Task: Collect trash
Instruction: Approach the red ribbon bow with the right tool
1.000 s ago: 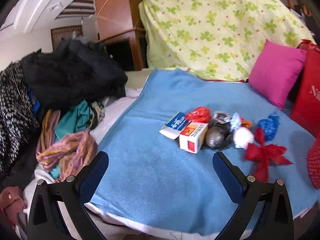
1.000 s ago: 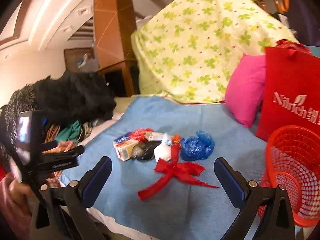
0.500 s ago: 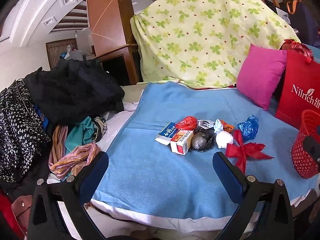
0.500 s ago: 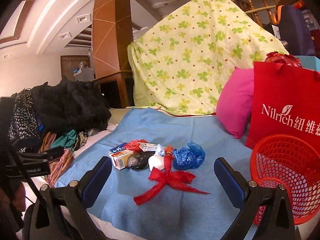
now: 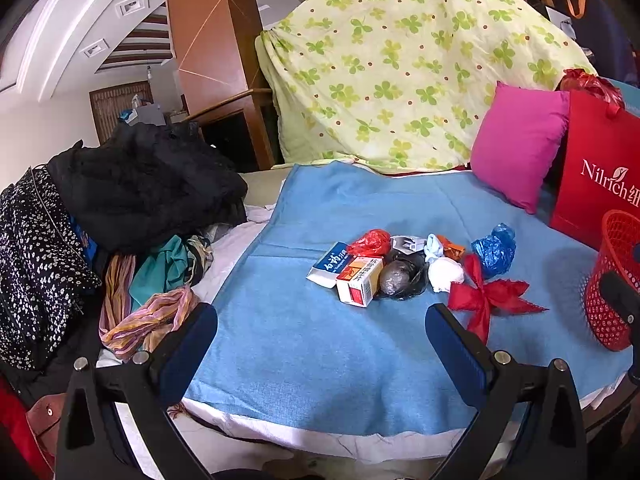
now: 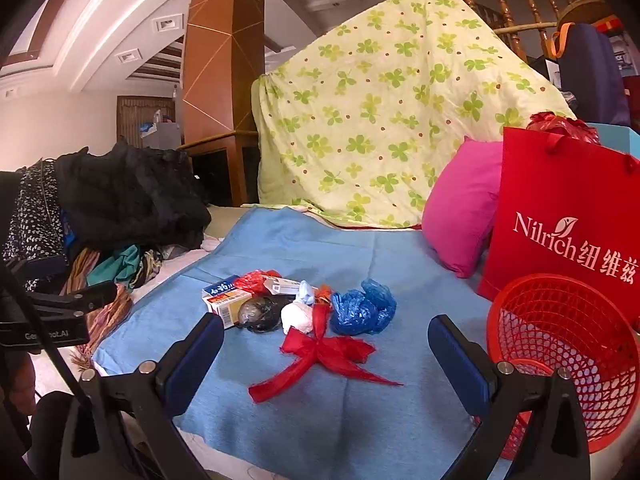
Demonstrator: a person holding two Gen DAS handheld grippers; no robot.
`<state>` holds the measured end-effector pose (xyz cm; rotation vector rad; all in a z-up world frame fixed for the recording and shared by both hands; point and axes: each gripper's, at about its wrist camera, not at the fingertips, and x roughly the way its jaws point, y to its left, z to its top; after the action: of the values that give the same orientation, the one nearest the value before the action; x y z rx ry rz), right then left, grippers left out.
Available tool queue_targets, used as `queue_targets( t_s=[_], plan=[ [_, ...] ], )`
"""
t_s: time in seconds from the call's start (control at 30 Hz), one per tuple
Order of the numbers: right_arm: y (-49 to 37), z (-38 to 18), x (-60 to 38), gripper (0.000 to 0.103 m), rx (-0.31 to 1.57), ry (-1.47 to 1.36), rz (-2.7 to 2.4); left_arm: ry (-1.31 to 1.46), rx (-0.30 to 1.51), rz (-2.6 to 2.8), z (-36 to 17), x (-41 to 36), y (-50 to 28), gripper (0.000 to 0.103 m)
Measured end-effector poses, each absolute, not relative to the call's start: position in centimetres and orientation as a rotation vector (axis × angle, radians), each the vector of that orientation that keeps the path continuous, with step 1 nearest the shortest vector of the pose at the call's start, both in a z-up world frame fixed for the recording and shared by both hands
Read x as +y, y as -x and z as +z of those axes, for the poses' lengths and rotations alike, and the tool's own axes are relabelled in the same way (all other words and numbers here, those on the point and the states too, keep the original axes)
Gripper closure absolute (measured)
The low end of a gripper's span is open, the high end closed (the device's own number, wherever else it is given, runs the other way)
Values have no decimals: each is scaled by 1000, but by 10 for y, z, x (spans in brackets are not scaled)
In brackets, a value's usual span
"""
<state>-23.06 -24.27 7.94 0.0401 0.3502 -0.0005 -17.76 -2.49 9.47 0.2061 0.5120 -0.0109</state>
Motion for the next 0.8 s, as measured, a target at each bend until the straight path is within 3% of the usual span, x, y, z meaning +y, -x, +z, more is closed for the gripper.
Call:
queue_targets(
  t_s=[0.8],
  plan=[
    [225, 73, -240, 0, 386, -33, -20, -222, 534, -16, 88, -27, 171, 0]
  ],
)
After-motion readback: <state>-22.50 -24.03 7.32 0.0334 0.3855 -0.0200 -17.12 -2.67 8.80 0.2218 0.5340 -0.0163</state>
